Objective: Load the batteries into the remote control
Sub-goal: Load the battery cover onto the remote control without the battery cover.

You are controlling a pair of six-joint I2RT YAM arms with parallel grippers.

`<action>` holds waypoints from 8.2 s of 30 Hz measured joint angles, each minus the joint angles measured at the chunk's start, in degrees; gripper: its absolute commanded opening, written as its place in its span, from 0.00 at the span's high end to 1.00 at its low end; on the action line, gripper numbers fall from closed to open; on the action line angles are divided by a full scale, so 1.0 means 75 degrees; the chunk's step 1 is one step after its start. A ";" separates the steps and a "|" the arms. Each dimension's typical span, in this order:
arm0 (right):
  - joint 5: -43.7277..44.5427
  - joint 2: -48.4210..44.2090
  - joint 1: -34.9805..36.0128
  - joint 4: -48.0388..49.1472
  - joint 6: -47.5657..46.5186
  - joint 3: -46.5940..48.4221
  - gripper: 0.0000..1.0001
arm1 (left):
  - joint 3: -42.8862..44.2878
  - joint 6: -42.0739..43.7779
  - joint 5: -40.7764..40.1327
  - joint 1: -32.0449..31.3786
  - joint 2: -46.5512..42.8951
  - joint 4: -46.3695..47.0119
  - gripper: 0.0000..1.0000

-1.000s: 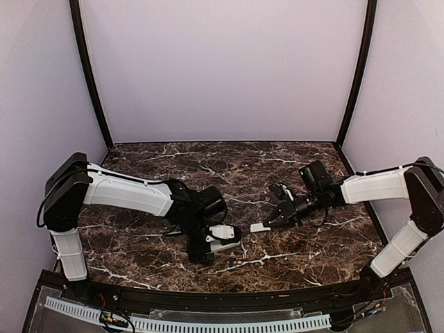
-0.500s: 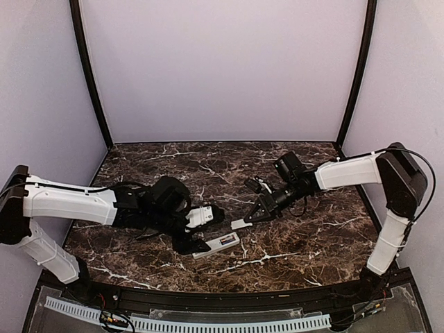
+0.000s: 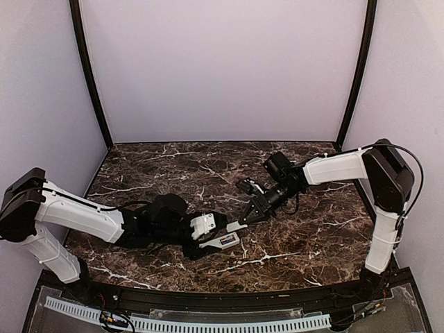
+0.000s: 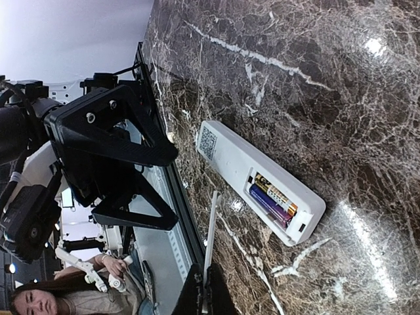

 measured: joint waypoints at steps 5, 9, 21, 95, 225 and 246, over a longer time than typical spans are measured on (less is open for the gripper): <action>0.0149 -0.0003 0.0122 -0.0017 -0.0131 0.0009 1.00 | 0.0178 0.0536 -0.0321 -0.0131 0.0941 0.1099 0.34; 0.0216 -0.0020 0.0248 0.0012 -0.0134 0.0009 1.00 | 0.0245 0.0903 -0.0516 -0.0154 0.1419 0.1676 0.41; 0.0256 -0.0117 0.0344 0.0140 -0.0131 -0.0047 1.00 | 0.0589 0.1014 -0.0560 -0.0157 0.1816 0.2317 0.66; 0.0050 0.0102 0.0213 0.1017 0.0239 -0.0443 0.97 | 0.1349 0.0122 -0.1332 -0.0233 0.2043 0.1014 0.93; -0.1145 0.1609 0.0216 0.4354 0.2398 -0.1425 1.00 | 0.2314 0.0259 0.0551 0.0233 0.2623 -0.1081 0.76; -0.1137 0.1609 0.0216 0.4360 0.2390 -0.1425 1.00 | 0.2559 0.0326 0.0740 0.0280 0.2707 -0.1577 0.62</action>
